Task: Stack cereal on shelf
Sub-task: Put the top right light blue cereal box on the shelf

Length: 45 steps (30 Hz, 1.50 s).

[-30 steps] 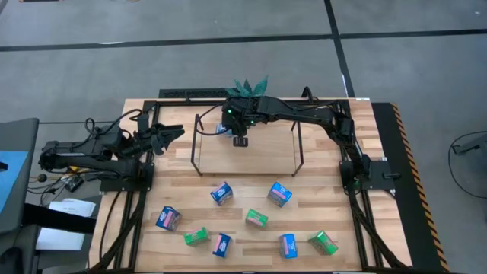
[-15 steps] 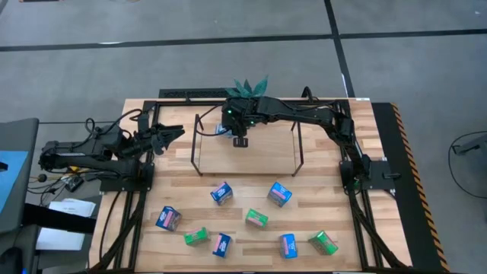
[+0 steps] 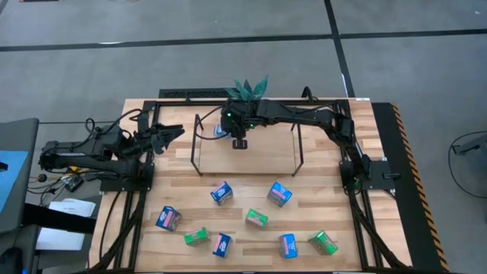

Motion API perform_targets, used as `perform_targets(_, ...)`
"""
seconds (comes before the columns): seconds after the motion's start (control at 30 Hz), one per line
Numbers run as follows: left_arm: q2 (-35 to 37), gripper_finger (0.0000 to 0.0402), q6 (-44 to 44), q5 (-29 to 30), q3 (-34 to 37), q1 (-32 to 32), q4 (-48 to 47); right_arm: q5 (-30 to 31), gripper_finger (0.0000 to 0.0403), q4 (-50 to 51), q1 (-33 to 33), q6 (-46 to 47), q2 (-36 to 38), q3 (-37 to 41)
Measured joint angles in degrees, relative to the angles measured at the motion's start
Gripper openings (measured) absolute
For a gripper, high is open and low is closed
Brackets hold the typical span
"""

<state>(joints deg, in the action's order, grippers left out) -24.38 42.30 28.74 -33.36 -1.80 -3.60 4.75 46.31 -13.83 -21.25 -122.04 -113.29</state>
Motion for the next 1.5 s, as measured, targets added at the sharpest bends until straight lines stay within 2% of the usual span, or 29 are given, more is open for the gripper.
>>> perform_targets(0.53, 0.0, 0.0300, 0.0, 1.1, 0.0, 0.0, 0.0, -0.5, 0.0129, 3.9, 0.2, -0.5, -0.1, -1.7)
perform_targets(1.07, 0.0, 0.0300, -0.6, 1.3, 0.0, 0.0, 0.0, -2.1, 0.0219, 3.9, 0.2, -1.2, -0.1, -1.8)
perform_targets(1.5, 0.0, 0.0300, -1.1, 1.3, 0.0, 0.0, 0.0, -1.6, 0.0226, 1.0, 0.2, -1.2, -0.1, -1.8)
